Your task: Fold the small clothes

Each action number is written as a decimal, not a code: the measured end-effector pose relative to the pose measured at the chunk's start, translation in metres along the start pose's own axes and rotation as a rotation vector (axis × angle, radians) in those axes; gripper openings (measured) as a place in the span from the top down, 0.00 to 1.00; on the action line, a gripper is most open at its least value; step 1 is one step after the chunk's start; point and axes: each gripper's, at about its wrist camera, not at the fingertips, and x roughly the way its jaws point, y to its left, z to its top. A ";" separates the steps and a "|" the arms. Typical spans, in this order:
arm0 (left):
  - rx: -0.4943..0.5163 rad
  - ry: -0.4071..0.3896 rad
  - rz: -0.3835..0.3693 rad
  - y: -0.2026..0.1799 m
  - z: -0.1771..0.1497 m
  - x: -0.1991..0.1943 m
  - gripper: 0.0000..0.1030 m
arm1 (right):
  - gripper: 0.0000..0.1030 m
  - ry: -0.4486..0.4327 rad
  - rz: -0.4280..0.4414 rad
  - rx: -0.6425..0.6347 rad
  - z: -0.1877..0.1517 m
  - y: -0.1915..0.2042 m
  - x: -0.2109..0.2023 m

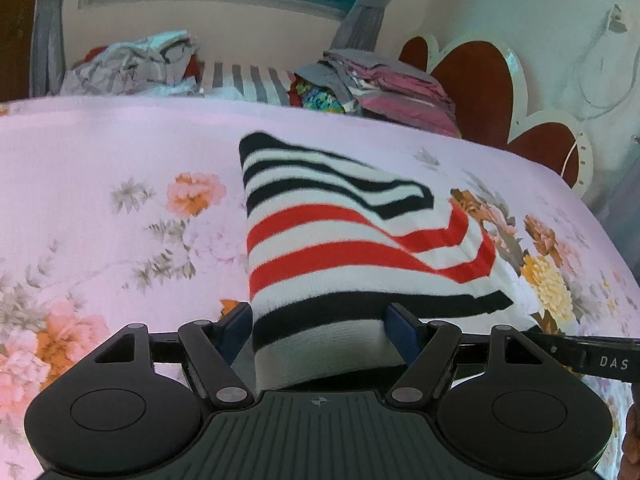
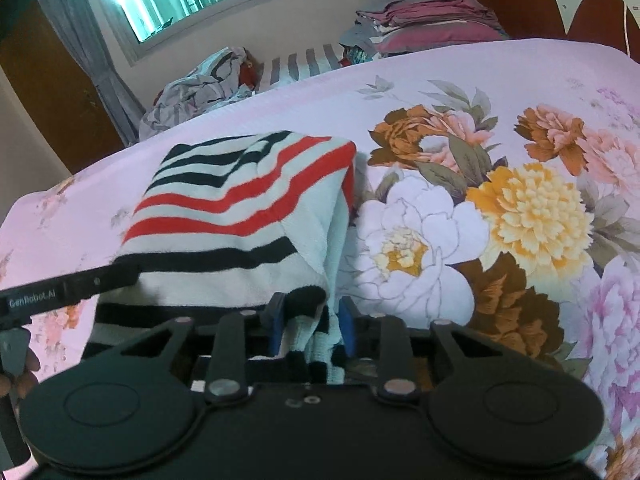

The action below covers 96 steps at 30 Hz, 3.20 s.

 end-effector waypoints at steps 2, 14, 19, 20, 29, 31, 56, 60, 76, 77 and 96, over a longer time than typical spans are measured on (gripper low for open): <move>-0.015 0.013 -0.006 0.002 -0.003 0.006 0.28 | 0.71 0.007 0.007 0.025 -0.003 -0.006 0.006; -0.071 -0.018 -0.007 0.007 0.040 0.019 0.27 | 0.52 -0.060 0.065 0.148 0.053 -0.016 0.012; -0.091 -0.011 0.025 0.011 0.053 0.045 0.27 | 0.54 -0.023 0.065 0.216 0.081 -0.020 0.053; -0.099 -0.010 0.029 0.012 0.054 0.049 0.27 | 0.55 -0.016 0.062 0.216 0.083 -0.020 0.060; -0.119 0.000 0.042 0.022 0.047 0.077 0.26 | 0.84 -0.097 0.060 0.070 0.085 -0.004 0.079; -0.101 -0.015 0.046 0.024 0.043 0.079 0.19 | 0.84 -0.110 0.037 -0.023 0.081 0.001 0.082; -0.055 -0.001 0.014 0.016 0.033 0.038 0.16 | 0.59 -0.105 0.013 0.020 0.055 0.000 0.038; -0.064 0.024 -0.019 0.020 0.019 0.037 0.16 | 0.64 -0.078 -0.041 0.032 0.043 -0.006 0.043; -0.137 0.102 -0.150 0.033 0.011 0.029 0.16 | 0.38 -0.081 -0.064 0.144 0.018 0.005 0.009; -0.142 0.112 -0.158 0.033 0.011 0.032 0.16 | 0.38 -0.079 -0.061 0.153 0.016 0.004 0.008; -0.129 0.129 -0.136 0.011 0.013 0.060 0.08 | 0.27 0.006 0.136 0.195 0.036 -0.023 0.067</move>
